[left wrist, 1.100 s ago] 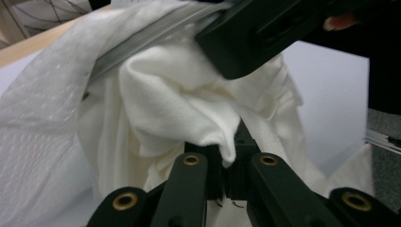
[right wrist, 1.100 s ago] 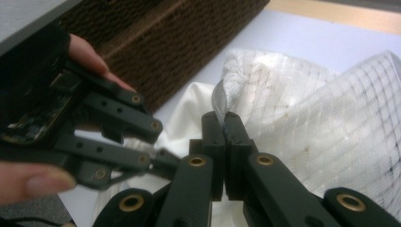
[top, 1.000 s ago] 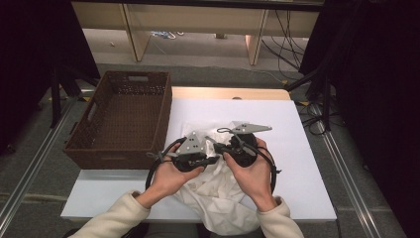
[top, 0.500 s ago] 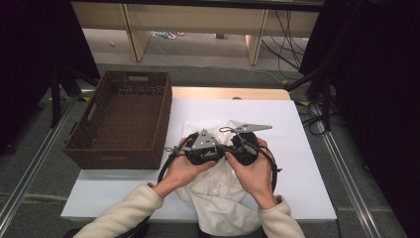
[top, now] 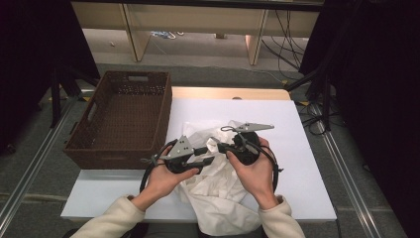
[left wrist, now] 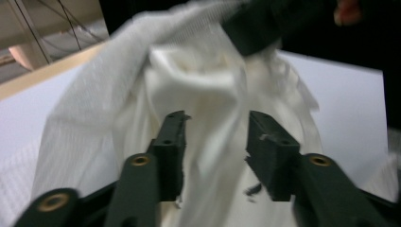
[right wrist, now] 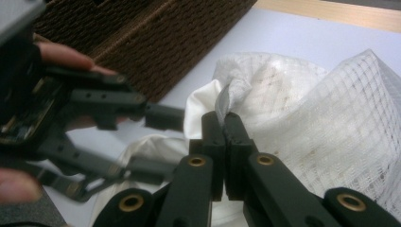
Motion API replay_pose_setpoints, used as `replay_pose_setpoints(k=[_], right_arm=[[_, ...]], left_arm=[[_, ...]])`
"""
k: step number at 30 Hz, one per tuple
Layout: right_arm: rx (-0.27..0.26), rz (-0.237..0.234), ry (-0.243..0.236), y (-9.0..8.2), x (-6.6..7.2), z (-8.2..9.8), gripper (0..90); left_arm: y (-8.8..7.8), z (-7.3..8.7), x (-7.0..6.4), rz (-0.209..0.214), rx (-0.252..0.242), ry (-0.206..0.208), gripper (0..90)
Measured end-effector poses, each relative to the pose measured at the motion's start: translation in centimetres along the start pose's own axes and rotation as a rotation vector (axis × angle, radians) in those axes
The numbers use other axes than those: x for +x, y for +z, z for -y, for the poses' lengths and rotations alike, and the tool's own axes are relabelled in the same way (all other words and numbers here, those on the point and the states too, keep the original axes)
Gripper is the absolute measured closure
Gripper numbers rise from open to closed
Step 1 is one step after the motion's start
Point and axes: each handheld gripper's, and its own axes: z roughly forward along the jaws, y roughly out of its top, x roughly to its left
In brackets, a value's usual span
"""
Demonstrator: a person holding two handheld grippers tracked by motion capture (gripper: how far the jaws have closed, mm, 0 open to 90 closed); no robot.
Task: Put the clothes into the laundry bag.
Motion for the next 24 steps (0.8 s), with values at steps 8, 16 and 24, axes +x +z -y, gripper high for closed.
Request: replay_pose_setpoints(k=[8, 16, 24], right_arm=[[-0.006, 0.016, -0.002, -0.2, -0.3, 0.0, 90.0], [-0.008, 0.015, -0.011, -0.4, -0.4, 0.0, 90.0], [-0.006, 0.016, 0.006, -0.2, -0.2, -0.1, 90.0]], left_arm=[[2.0, -1.2, -1.1, -0.001, 0.014, 0.078, 80.5], [0.2, -1.0, -1.0, -0.015, 0.018, 0.049, 83.4], [-1.6, -0.7, 0.4, -0.078, 0.028, 0.029, 47.0]])
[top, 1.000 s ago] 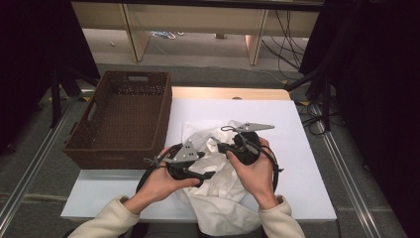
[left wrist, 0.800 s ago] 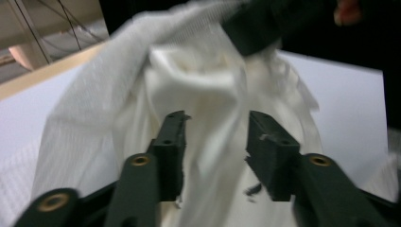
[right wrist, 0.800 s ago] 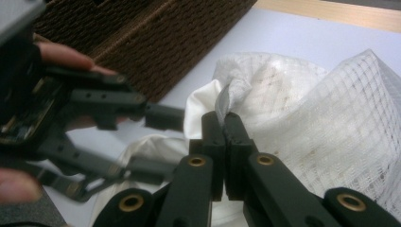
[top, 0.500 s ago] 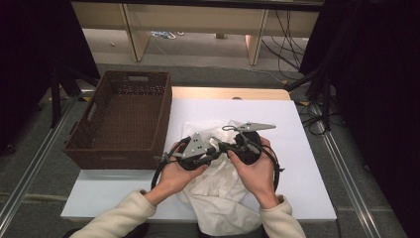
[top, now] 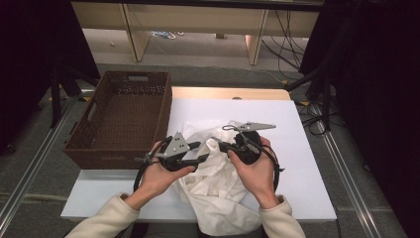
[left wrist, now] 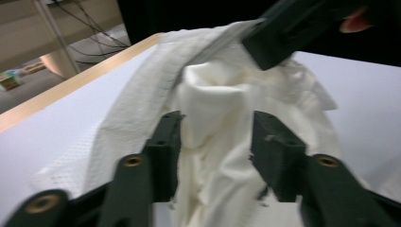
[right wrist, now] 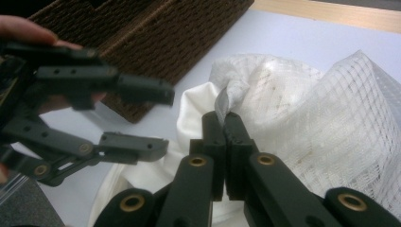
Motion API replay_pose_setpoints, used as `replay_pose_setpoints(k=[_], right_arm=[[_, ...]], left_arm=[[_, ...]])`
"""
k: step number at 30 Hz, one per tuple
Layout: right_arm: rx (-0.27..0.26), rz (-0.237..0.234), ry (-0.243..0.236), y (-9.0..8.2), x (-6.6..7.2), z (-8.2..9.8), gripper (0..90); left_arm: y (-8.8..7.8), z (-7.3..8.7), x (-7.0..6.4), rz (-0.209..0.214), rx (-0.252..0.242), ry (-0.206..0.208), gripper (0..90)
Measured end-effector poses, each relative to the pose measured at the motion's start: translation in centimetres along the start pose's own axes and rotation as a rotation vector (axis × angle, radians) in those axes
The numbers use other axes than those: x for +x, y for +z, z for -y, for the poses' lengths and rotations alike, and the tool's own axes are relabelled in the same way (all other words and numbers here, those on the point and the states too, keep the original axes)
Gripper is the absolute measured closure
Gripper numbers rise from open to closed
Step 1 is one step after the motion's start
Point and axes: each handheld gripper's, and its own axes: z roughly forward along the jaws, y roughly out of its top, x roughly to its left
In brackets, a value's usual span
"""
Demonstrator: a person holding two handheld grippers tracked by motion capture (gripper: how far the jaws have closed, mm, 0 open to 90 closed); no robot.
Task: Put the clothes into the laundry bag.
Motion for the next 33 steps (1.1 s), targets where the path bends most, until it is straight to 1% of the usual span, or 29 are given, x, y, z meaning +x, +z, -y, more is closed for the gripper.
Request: replay_pose_setpoints(k=[1, 3, 4, 5, 6, 7, 8, 9, 10, 11, 12, 14, 16, 17, 18, 19, 21, 22, 23, 24, 25, 26, 27, 28, 29, 30, 31, 32, 33], right_arm=[[0.004, -0.006, 0.003, 0.0, 0.1, 0.0, 90.0], [-0.001, -0.003, -0.002, 0.0, 0.2, 0.0, 90.0], [-0.002, -0.004, -0.002, 0.0, 0.2, 0.0, 90.0], [-0.002, -0.01, 0.001, 0.0, 0.1, 0.0, 90.0], [-0.001, -0.01, 0.001, 0.0, 0.1, 0.0, 90.0], [-0.002, 0.002, -0.008, -0.1, 0.1, 0.1, 90.0], [-0.004, -0.01, -0.009, 0.0, 0.1, 0.1, 90.0], [-0.009, -0.012, -0.008, -0.1, 0.1, 0.0, 90.0], [-0.011, -0.01, -0.006, -0.1, 0.1, 0.0, 90.0], [-0.013, -0.001, -0.011, -0.2, 0.1, 0.0, 90.0], [-0.021, -0.01, -0.006, -0.2, 0.1, 0.0, 90.0], [-0.039, 0.003, 0.002, -0.3, 0.1, 0.0, 90.0], [-0.045, 0.0, -0.009, -0.4, 0.2, -0.1, 90.0], [-0.046, -0.012, -0.011, -0.3, 0.3, -0.1, 90.0], [-0.042, -0.005, -0.018, -0.4, 0.4, -0.1, 90.0], [-0.033, -0.028, -0.003, -0.3, 0.6, 0.0, 90.0], [-0.025, -0.049, 0.002, -0.2, 0.9, 0.0, 90.0], [-0.022, -0.062, 0.018, -0.1, 1.0, 0.0, 90.0], [-0.015, -0.077, 0.018, -0.1, 1.0, 0.0, 90.0], [-0.011, -0.078, 0.015, 0.1, 0.9, 0.1, 90.0], [-0.007, -0.081, 0.015, 0.1, 0.8, 0.1, 90.0], [-0.01, -0.086, 0.025, 0.2, 0.7, 0.1, 90.0], [-0.008, -0.07, 0.023, 0.2, 0.5, 0.1, 90.0], [-0.014, -0.071, 0.036, 0.2, 0.5, 0.1, 90.0], [-0.022, -0.058, 0.027, 0.0, 0.4, 0.1, 90.0], [-0.026, -0.046, 0.007, -0.1, 0.2, 0.1, 90.0], [-0.031, -0.039, 0.021, -0.2, 0.2, 0.1, 90.0], [-0.028, -0.025, 0.019, -0.3, 0.2, 0.0, 90.0], [-0.02, -0.029, 0.034, -0.3, 0.2, 0.0, 90.0]], left_arm=[[0.3, -0.1, 0.0, 0.0, -0.005, -0.002, 44.2], [1.3, -0.3, -0.1, 0.011, 0.008, 0.038, 44.7], [1.8, -0.3, -0.2, 0.01, 0.023, 0.045, 47.0], [2.4, -0.4, -0.3, 0.019, 0.02, 0.036, 51.0], [2.9, -0.5, -0.4, 0.032, 0.04, 0.056, 55.9], [3.1, -0.5, -0.4, 0.03, 0.042, 0.062, 62.9], [3.6, -0.7, -0.5, 0.032, 0.047, 0.093, 67.3], [3.8, -0.7, -0.6, 0.035, 0.045, 0.091, 75.3], [3.9, -0.8, -0.8, 0.042, 0.046, 0.076, 79.2], [3.9, -1.0, -1.0, 0.05, 0.051, 0.08, 81.7], [3.9, -1.1, -1.3, 0.059, 0.054, 0.104, 82.4], [3.9, -1.2, -2.0, 0.069, 0.043, 0.133, 82.6], [4.0, -1.2, -2.2, 0.066, 0.037, 0.158, 82.6], [4.2, -1.1, -2.3, 0.061, 0.032, 0.129, 82.5], [4.4, -1.1, -1.9, 0.049, 0.025, 0.123, 82.5], [4.7, -1.0, -1.4, 0.035, 0.018, 0.114, 82.5], [5.3, -0.8, -0.4, -0.002, 0.016, 0.106, 82.5], [5.6, -0.7, 0.0, -0.008, 0.019, 0.069, 82.5], [6.0, -0.6, 0.4, -0.008, 0.017, 0.057, 82.3], [6.2, -0.6, 0.3, -0.009, 0.017, 0.059, 81.9], [6.3, -0.7, 0.2, -0.02, 0.023, 0.084, 81.3], [6.3, -0.7, -0.1, -0.02, 0.019, 0.095, 79.6], [6.3, -0.7, -0.2, -0.013, 0.021, 0.098, 76.1], [6.0, -0.8, -0.4, 0.006, 0.01, 0.089, 70.9], [5.4, -0.9, -0.4, 0.019, 0.011, 0.084, 62.1], [4.5, -0.9, -0.7, 0.028, 0.014, 0.068, 55.5], [3.8, -0.9, -0.8, 0.035, 0.028, 0.066, 46.2], [3.0, -0.7, -0.9, 0.038, 0.043, 0.059, 40.3], [2.3, -0.5, -0.9, 0.04, 0.061, 0.048, 35.8]])
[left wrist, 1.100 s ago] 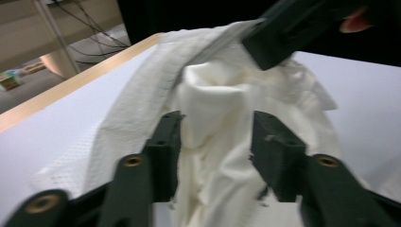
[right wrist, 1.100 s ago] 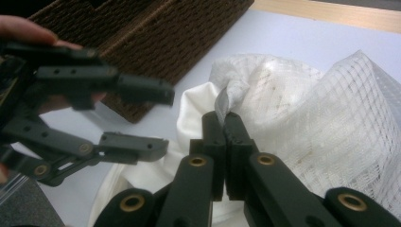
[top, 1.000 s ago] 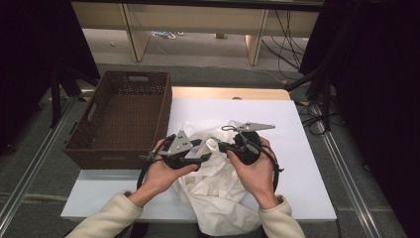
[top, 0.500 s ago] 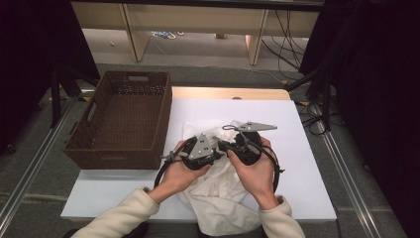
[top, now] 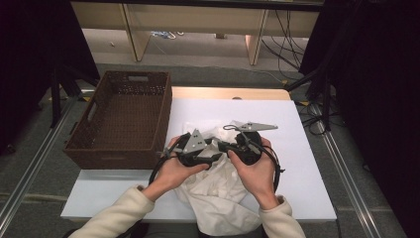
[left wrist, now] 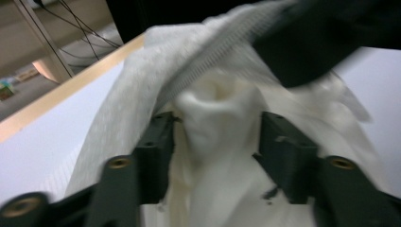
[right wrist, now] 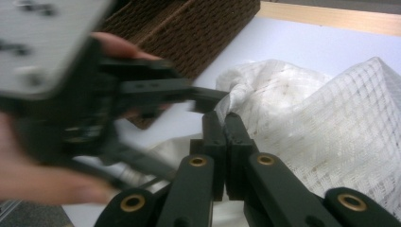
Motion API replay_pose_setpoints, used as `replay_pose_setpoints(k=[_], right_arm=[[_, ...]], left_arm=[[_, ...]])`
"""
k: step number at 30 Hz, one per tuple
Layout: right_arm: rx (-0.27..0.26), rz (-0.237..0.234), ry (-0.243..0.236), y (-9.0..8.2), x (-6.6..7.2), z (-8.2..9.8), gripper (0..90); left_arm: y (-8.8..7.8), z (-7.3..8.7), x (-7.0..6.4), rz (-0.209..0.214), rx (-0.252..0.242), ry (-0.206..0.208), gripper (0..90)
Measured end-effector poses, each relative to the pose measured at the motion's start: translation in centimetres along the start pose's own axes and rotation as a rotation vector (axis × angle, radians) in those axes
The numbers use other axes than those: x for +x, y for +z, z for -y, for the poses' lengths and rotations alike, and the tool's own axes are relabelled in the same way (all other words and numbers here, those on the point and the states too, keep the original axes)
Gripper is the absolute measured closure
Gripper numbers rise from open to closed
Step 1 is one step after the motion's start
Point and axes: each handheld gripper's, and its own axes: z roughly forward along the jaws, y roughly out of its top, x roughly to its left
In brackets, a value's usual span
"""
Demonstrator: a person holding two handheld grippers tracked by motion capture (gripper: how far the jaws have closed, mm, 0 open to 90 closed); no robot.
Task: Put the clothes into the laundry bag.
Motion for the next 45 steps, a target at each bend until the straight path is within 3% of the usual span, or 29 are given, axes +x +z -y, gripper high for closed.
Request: replay_pose_setpoints(k=[2, 3, 5, 6, 8, 9, 11, 13, 14, 18, 20, 22, 24, 30, 35, 36, 39, 40, 41, 45], right_arm=[[-0.007, -0.001, -0.004, 0.1, -0.1, 0.0, 90.0], [-0.005, 0.0, -0.005, 0.2, -0.2, 0.0, 90.0], [-0.003, 0.006, -0.012, 0.1, -0.2, -0.1, 90.0], [-0.001, 0.007, -0.002, 0.1, -0.2, -0.1, 90.0], [0.001, 0.009, -0.003, 0.1, -0.2, 0.0, 90.0], [0.006, 0.014, -0.002, 0.1, -0.2, 0.0, 90.0], [0.004, 0.0, -0.005, 0.3, -0.3, 0.0, 90.0], [0.011, 0.016, -0.021, 0.3, -0.4, 0.0, 90.0], [0.015, 0.0, -0.003, 0.3, -0.4, 0.1, 90.0], [0.016, 0.008, -0.008, 0.3, -0.5, 0.1, 90.0], [0.014, 0.008, -0.01, 0.3, -0.5, 0.1, 90.0], [0.013, 0.015, -0.016, 0.3, -0.4, 0.1, 90.0], [0.007, 0.03, -0.019, 0.4, -0.3, 0.1, 90.0], [-0.022, 0.04, -0.005, 0.3, -0.2, 0.1, 90.0], [-0.043, 0.056, -0.02, -0.1, -0.1, 0.0, 90.0], [-0.048, 0.041, -0.018, -0.2, 0.0, -0.1, 90.0], [-0.05, 0.059, -0.024, -0.3, 0.2, -0.1, 90.0], [-0.047, 0.051, -0.022, -0.3, 0.2, -0.1, 90.0], [-0.04, 0.041, -0.051, -0.1, 0.1, -0.1, 90.0], [-0.012, 0.009, -0.053, 0.7, 0.4, 0.2, 90.0]], left_arm=[[-0.9, 0.6, 0.1, 0.017, 0.046, -0.003, 29.8], [-0.9, 0.6, 0.1, 0.017, 0.046, -0.003, 27.1], [-0.9, 1.9, 1.1, 0.009, 0.111, -0.014, 24.9], [-0.5, 2.3, 1.5, 0.013, 0.148, -0.035, 22.6], [0.8, 3.1, 2.1, 0.06, 0.191, -0.078, 19.7], [1.5, 3.5, 2.3, 0.07, 0.202, -0.119, 19.4], [2.5, 3.9, 2.6, 0.084, 0.238, -0.106, 18.3], [3.4, 4.1, 2.4, 0.114, 0.255, -0.127, 20.7], [3.7, 4.1, 2.2, 0.119, 0.251, -0.14, 24.2], [3.9, 3.5, 1.7, 0.154, 0.263, -0.117, 46.5], [3.9, 3.3, 1.8, 0.156, 0.253, -0.098, 58.9], [3.3, 3.1, 1.6, 0.135, 0.235, -0.125, 70.9], [2.4, 2.7, 1.2, 0.13, 0.216, -0.12, 75.8], [0.1, 0.1, -1.1, 0.135, 0.138, -0.083, 79.1], [-1.1, -1.6, -2.3, 0.142, 0.072, -0.047, 80.8], [-1.1, -1.7, -2.3, 0.139, 0.071, -0.033, 80.8], [-0.8, -1.5, -2.0, 0.149, 0.068, -0.031, 80.8], [-0.6, -1.3, -1.8, 0.146, 0.065, -0.027, 80.8], [-0.4, -1.2, -1.7, 0.147, 0.06, -0.023, 80.8], [0.6, -1.2, -1.0, 0.129, 0.058, -0.027, 81.4]])
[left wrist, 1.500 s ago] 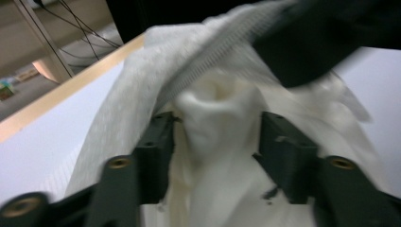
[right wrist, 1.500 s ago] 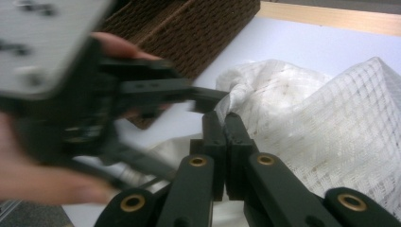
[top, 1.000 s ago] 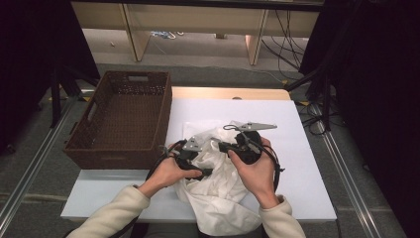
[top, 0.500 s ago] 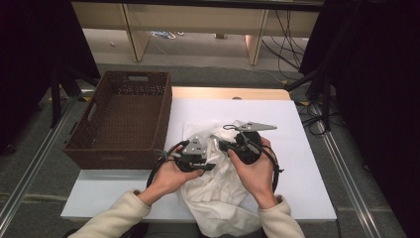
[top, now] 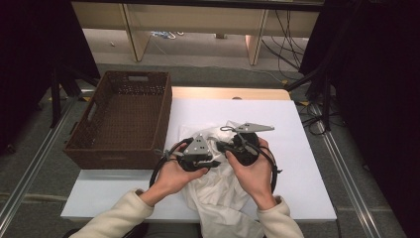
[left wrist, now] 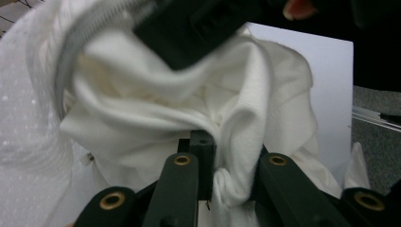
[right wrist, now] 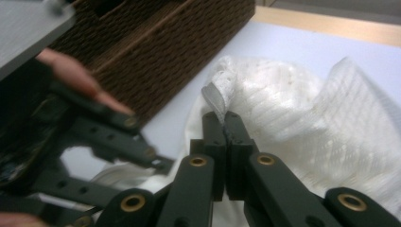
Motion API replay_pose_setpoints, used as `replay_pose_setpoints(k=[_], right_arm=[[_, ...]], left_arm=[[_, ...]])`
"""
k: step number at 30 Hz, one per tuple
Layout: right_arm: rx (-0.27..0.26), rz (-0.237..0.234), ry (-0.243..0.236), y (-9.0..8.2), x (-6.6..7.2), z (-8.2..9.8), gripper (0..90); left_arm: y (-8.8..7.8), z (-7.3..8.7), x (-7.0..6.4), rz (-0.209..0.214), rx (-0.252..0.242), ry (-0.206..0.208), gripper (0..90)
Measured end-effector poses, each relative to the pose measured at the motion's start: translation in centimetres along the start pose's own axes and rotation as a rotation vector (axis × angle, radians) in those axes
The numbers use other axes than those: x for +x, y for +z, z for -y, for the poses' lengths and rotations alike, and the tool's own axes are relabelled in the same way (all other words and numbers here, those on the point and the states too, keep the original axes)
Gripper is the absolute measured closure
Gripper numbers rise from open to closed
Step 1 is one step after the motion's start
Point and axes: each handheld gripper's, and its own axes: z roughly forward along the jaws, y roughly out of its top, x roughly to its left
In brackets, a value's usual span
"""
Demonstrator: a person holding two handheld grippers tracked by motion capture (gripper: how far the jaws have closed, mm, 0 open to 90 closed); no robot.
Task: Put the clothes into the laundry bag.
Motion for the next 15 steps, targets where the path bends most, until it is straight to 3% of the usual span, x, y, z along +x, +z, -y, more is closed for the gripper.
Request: replay_pose_setpoints(k=[4, 7, 8, 11, 13, 15], right_arm=[[0.017, -0.046, 0.021, 0.2, 0.4, 0.0, 90.0], [0.03, -0.051, 0.009, 0.2, 0.1, 0.1, 90.0], [0.039, -0.06, 0.03, 0.1, 0.2, 0.1, 90.0], [0.042, -0.044, 0.033, 0.1, -0.2, 0.0, 90.0], [0.034, -0.027, 0.012, 0.2, -0.4, 0.0, 90.0], [0.038, -0.013, 0.01, -0.1, -0.5, 0.0, 90.0]], left_arm=[[1.7, 0.5, 1.1, -0.03, -0.009, -0.052, 81.8], [2.8, 1.2, 2.1, -0.059, -0.031, -0.089, 81.8], [3.0, 1.4, 2.4, -0.071, -0.035, -0.102, 81.7], [2.9, 1.5, 2.2, -0.075, -0.035, -0.072, 79.2], [2.5, 1.4, 2.0, -0.069, -0.025, -0.056, 70.6], [1.7, 1.5, 1.8, -0.047, -0.008, -0.052, 56.2]])
